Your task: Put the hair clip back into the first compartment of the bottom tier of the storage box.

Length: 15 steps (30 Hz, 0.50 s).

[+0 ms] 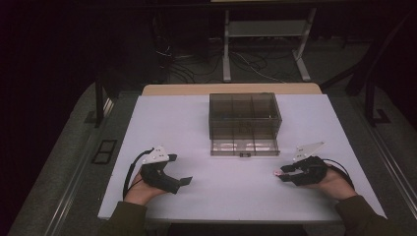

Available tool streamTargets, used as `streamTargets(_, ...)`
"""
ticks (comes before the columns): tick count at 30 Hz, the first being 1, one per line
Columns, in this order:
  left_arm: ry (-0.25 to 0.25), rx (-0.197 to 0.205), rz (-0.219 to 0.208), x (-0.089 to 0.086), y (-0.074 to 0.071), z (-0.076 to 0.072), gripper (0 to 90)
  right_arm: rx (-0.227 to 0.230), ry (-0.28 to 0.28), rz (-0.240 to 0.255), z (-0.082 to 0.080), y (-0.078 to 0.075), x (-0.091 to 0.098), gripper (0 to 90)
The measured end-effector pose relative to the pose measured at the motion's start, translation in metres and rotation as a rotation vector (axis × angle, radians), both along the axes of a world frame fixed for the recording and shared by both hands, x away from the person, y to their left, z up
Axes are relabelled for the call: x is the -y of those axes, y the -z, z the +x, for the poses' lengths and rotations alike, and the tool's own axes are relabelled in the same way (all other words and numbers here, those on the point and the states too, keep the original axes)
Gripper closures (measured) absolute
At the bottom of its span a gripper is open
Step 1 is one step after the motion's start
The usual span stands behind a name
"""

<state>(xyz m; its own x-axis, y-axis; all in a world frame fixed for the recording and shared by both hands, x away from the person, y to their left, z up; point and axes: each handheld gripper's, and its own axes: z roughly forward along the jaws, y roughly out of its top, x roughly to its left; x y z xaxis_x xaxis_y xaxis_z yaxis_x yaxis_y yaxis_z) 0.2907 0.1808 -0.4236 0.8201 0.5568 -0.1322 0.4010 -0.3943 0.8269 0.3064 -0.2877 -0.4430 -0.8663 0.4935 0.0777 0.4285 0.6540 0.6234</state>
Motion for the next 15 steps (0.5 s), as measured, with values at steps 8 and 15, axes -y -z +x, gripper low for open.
streamTargets(8, 0.002, -0.001, 0.005, 0.0003, 0.0002, -0.0001, 0.0, 0.01, -0.004, -0.009, -0.0018, -0.0001, -0.0004, 62.1)
streamTargets(15, 0.002, 0.0, 0.004, 0.0002, 0.0, -0.0003, 0.0, 0.014, -0.005, -0.015, -0.0027, -0.0004, 0.0003, 65.6)
